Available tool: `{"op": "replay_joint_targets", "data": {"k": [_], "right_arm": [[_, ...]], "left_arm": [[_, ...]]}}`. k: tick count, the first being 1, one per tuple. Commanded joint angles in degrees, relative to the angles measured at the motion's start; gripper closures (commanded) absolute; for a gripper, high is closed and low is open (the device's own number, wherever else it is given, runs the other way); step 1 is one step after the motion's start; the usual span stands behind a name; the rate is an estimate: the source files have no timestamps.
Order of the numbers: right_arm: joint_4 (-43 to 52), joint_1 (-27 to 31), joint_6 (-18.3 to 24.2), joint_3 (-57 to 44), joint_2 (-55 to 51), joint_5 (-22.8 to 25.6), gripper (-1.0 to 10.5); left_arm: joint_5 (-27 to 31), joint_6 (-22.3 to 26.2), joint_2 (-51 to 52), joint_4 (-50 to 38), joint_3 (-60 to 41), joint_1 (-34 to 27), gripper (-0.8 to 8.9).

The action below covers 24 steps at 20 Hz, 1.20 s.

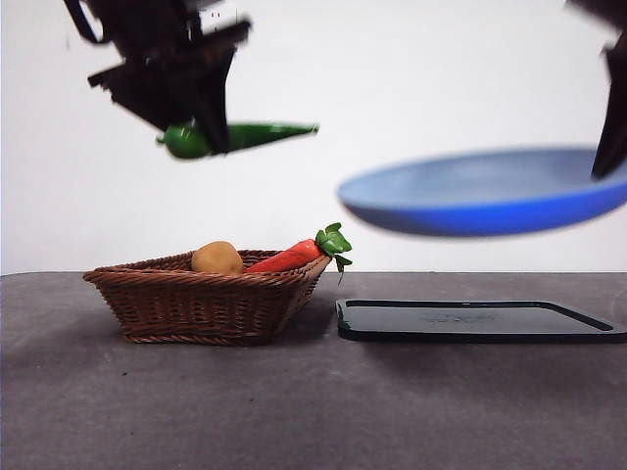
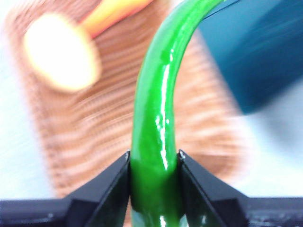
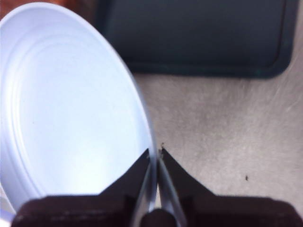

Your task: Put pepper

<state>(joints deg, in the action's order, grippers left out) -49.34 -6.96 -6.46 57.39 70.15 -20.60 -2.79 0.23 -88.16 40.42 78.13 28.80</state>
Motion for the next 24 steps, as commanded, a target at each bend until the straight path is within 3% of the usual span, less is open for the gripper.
{"op": "replay_joint_targets", "data": {"k": [1, 4, 9, 20, 24], "right_arm": [[1.7, -1.7, -2.8, 1.2, 5.8, -0.5, 9.4], [4.3, -4.3, -6.2, 1.2, 11.0, -1.9, 9.4], [8.5, -7.6, -11.1, 1.2, 12.5, -6.6, 9.4], [6.9, -8.5, -10.4, 1.2, 12.5, -6.5, 9.4], [6.9, -8.5, -10.0, 1.2, 12.5, -6.5, 9.4]], "left_arm": [[-4.2, -2.0, -0.2, 0.5, 1.1, 2.1, 6.79], [-9.7, -2.3, -1.0, 1.2, 1.1, 5.4, 6.79], [-9.2, -1.6, -5.0, 1.2, 1.0, 12.3, 6.79], [-4.8, -1.5, -13.3, 0.5, 1.0, 15.9, 6.71], [-4.8, -1.6, -13.3, 0.6, 1.0, 15.9, 5.62]]}}
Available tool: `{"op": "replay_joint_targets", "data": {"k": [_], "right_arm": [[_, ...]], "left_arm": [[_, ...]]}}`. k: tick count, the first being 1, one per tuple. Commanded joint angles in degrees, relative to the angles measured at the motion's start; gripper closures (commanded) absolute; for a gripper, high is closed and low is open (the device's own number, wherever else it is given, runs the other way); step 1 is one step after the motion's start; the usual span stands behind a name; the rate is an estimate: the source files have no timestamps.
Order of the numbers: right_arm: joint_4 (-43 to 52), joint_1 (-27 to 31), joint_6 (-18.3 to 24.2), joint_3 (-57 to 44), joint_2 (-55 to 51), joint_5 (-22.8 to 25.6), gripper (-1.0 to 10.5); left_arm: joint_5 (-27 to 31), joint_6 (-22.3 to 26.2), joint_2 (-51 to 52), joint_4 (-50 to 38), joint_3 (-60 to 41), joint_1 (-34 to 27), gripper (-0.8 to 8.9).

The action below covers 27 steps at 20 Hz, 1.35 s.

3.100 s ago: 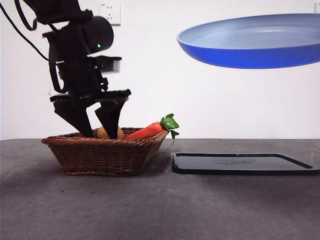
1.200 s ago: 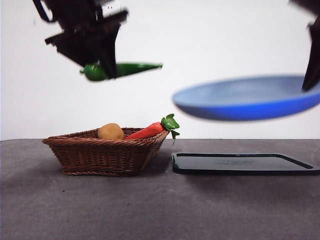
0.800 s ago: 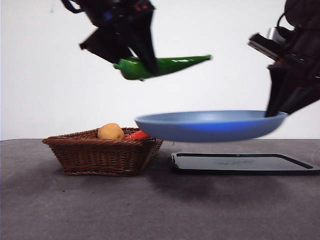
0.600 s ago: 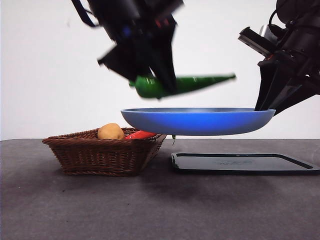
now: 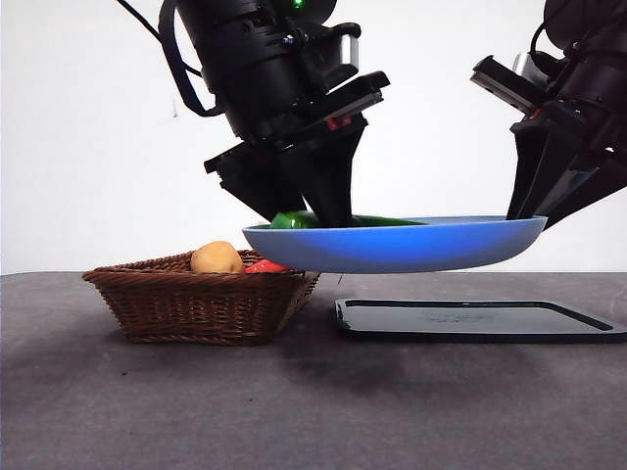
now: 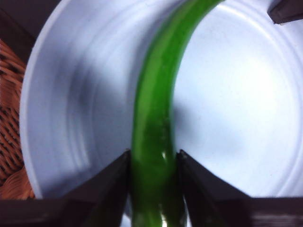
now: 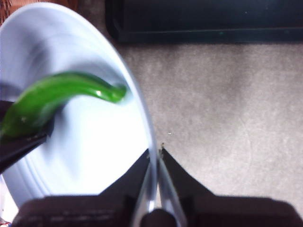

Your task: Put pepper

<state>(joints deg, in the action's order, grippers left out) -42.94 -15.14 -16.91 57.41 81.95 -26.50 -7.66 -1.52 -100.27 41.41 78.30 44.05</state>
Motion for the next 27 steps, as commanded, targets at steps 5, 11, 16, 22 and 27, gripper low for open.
{"op": "replay_joint_targets", "data": {"k": [5, 11, 16, 22, 27], "right_arm": [[0.5, -0.3, 0.5, 1.2, 0.7, -0.5, 9.4], [2.6, 1.7, 0.4, 1.2, 0.7, 0.1, 9.4], [7.2, 9.5, -1.2, 1.3, 2.2, 1.5, 9.4], [15.0, 17.1, -3.2, 3.2, 12.9, 1.0, 9.4], [15.7, 17.4, -3.2, 9.6, 21.1, 0.9, 9.4]], "left_arm": [[0.0, 0.2, 0.1, 0.3, 0.9, 0.6, 5.52], [0.0, 0.3, 9.7, 2.2, 0.9, 0.6, 5.53], [0.0, 0.2, 20.5, 2.9, 0.9, 0.6, 5.53], [0.1, 0.2, 30.2, 2.9, 0.9, 0.6, 5.53], [0.0, 0.0, 32.2, 3.3, 0.9, 0.6, 5.53]]}}
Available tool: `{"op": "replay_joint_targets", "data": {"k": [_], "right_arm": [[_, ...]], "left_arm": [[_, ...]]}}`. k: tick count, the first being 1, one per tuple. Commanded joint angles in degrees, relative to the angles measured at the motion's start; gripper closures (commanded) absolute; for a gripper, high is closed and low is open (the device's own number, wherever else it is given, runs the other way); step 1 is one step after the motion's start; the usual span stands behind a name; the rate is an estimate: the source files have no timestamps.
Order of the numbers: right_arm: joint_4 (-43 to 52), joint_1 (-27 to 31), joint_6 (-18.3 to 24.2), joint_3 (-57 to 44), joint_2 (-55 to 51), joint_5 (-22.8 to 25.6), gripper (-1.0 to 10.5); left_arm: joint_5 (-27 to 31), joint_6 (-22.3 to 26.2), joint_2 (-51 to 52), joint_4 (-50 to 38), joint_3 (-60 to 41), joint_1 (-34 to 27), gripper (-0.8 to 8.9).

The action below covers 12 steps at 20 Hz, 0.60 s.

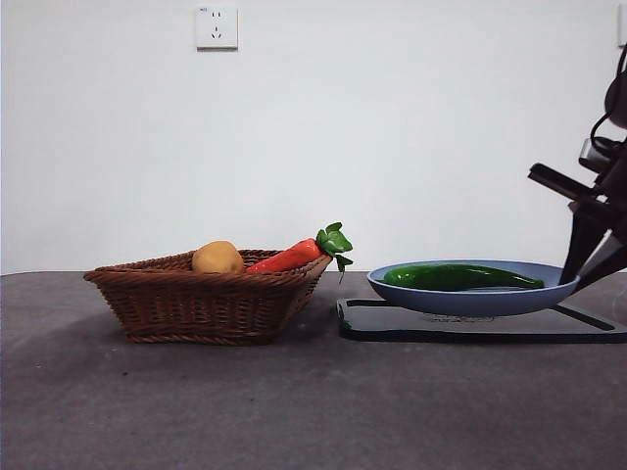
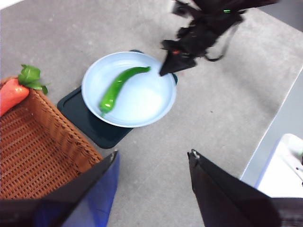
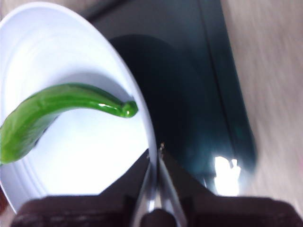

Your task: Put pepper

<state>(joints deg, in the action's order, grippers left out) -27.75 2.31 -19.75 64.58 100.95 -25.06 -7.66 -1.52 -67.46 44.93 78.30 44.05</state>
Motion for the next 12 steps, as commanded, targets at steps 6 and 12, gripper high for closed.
{"op": "replay_joint_targets", "data": {"k": [6, 12], "right_arm": [[1.0, 0.0, -0.8, 3.5, 5.8, -0.5, 9.4], [0.9, -0.1, -0.7, 3.5, 5.9, -0.4, 8.1]], "left_arm": [[0.1, 0.0, -0.6, -0.3, 0.9, 0.6, 5.53], [0.1, 0.0, -0.6, -0.3, 0.9, 0.6, 5.53]]}}
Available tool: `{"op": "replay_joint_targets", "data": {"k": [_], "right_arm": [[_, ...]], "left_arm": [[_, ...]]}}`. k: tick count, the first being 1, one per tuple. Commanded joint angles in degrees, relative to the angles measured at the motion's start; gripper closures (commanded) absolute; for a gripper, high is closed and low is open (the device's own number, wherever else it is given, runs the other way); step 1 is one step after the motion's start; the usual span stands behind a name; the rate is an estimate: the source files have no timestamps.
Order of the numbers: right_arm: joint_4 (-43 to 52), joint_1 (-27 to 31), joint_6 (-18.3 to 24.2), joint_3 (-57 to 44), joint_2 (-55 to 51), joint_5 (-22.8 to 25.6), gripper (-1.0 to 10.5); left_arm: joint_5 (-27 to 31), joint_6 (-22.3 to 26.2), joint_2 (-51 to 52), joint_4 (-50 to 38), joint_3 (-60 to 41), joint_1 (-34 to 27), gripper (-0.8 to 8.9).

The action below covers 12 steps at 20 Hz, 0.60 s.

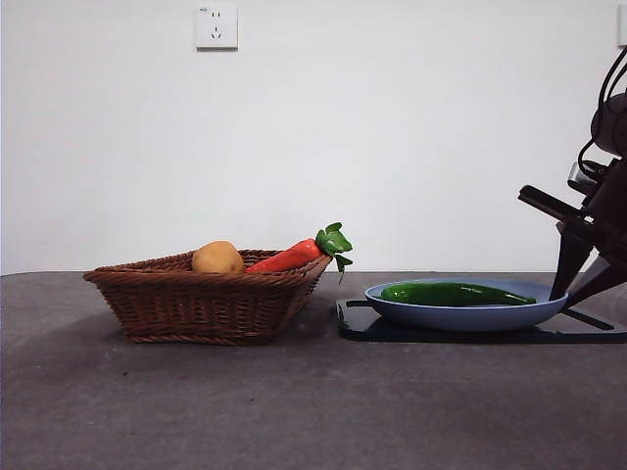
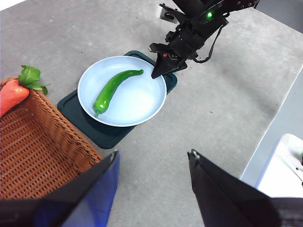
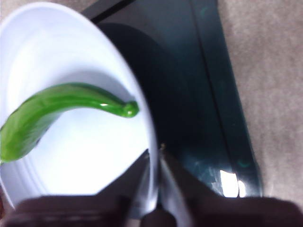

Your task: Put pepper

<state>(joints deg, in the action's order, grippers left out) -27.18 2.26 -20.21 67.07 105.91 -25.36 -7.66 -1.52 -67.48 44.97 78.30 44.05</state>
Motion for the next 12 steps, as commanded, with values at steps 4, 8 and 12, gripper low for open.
{"op": "replay_joint_targets", "data": {"k": [4, 8, 12], "right_arm": [[-0.5, 0.1, 0.7, 1.0, 0.2, -0.1, 7.3], [-4.2, 0.9, 3.5, 1.0, -6.9, 0.2, 7.4], [-12.7, 0.9, 7.7, 1.0, -20.2, -0.2, 7.4]], "left_arm": [[0.1, 0.0, -0.5, -0.2, 0.9, 0.6, 5.53], [0.1, 0.0, -0.5, 0.3, 0.9, 0.6, 5.55], [0.1, 0.0, -0.5, 0.2, 0.9, 0.6, 5.55]]}}
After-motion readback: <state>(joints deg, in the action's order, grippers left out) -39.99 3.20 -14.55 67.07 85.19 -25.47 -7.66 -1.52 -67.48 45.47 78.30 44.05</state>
